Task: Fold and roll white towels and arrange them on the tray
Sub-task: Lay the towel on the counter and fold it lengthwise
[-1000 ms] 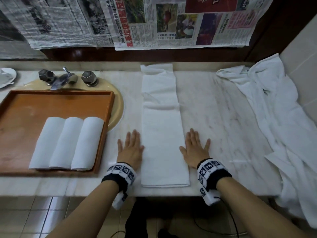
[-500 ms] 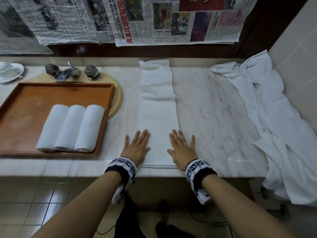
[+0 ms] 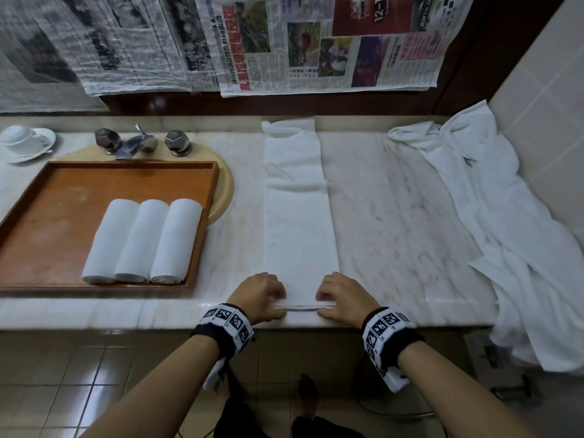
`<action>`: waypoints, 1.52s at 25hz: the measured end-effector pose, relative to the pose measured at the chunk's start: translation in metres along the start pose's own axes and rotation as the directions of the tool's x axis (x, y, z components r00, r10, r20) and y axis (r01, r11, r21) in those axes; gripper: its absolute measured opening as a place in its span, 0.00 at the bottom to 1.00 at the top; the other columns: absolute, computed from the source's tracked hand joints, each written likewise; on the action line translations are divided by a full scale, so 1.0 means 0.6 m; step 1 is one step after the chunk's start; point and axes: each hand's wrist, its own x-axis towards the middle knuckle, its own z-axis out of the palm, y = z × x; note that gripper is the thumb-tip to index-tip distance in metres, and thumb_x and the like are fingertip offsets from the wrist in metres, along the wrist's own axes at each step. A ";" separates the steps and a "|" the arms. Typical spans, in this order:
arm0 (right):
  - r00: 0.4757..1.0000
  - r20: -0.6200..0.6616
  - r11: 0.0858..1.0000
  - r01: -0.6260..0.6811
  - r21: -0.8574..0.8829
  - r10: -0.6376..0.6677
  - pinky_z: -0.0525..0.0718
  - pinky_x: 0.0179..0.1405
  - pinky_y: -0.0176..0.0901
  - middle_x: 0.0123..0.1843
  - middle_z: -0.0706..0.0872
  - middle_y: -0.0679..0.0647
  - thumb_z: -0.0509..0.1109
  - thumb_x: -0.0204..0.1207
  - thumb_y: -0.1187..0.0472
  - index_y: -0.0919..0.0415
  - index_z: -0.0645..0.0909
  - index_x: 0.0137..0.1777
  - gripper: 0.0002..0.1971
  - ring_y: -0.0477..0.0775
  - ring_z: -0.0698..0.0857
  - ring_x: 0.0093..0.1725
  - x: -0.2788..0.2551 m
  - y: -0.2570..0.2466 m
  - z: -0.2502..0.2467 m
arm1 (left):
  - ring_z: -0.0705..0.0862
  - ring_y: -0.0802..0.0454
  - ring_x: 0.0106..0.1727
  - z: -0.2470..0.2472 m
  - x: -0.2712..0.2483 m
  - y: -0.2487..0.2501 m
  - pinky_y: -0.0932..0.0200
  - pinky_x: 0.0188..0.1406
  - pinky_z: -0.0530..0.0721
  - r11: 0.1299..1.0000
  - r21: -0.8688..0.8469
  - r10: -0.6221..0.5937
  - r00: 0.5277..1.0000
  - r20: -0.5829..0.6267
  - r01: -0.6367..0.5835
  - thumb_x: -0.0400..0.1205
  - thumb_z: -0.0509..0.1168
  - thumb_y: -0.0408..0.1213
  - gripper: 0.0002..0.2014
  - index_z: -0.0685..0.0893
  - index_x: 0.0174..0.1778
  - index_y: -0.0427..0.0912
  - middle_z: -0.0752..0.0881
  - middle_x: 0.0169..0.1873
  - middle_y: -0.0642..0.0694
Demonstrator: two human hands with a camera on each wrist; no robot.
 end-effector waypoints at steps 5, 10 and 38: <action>0.994 -0.050 0.995 -0.097 0.025 0.099 0.78 0.53 0.42 0.44 0.87 0.47 0.70 0.74 0.57 0.54 0.89 0.49 0.08 0.47 0.79 0.48 -0.013 0.007 -0.010 | 0.82 0.53 0.44 -0.019 -0.004 -0.006 0.60 0.45 0.79 1.000 -0.022 -0.008 1.000 0.012 0.008 0.75 0.70 0.39 0.08 0.90 0.48 0.45 0.87 0.44 0.50; 0.969 -0.085 0.970 -0.225 0.093 0.233 0.75 0.56 0.39 0.51 0.83 0.50 0.64 0.82 0.59 0.55 0.81 0.54 0.06 0.46 0.76 0.51 -0.022 0.009 -0.003 | 0.83 0.51 0.45 -0.010 -0.016 -0.014 0.63 0.46 0.76 0.995 -0.098 0.003 0.998 -0.066 -0.009 0.79 0.68 0.36 0.08 0.87 0.52 0.41 0.86 0.46 0.48; 0.983 -0.120 0.956 -0.168 -0.240 0.142 0.77 0.52 0.39 0.53 0.86 0.51 0.65 0.79 0.60 0.58 0.85 0.56 0.11 0.51 0.79 0.56 0.002 -0.024 -0.005 | 0.82 0.45 0.54 0.008 0.005 0.033 0.57 0.50 0.79 0.960 0.208 -0.171 0.981 -0.093 0.187 0.79 0.66 0.40 0.12 0.87 0.56 0.42 0.85 0.53 0.46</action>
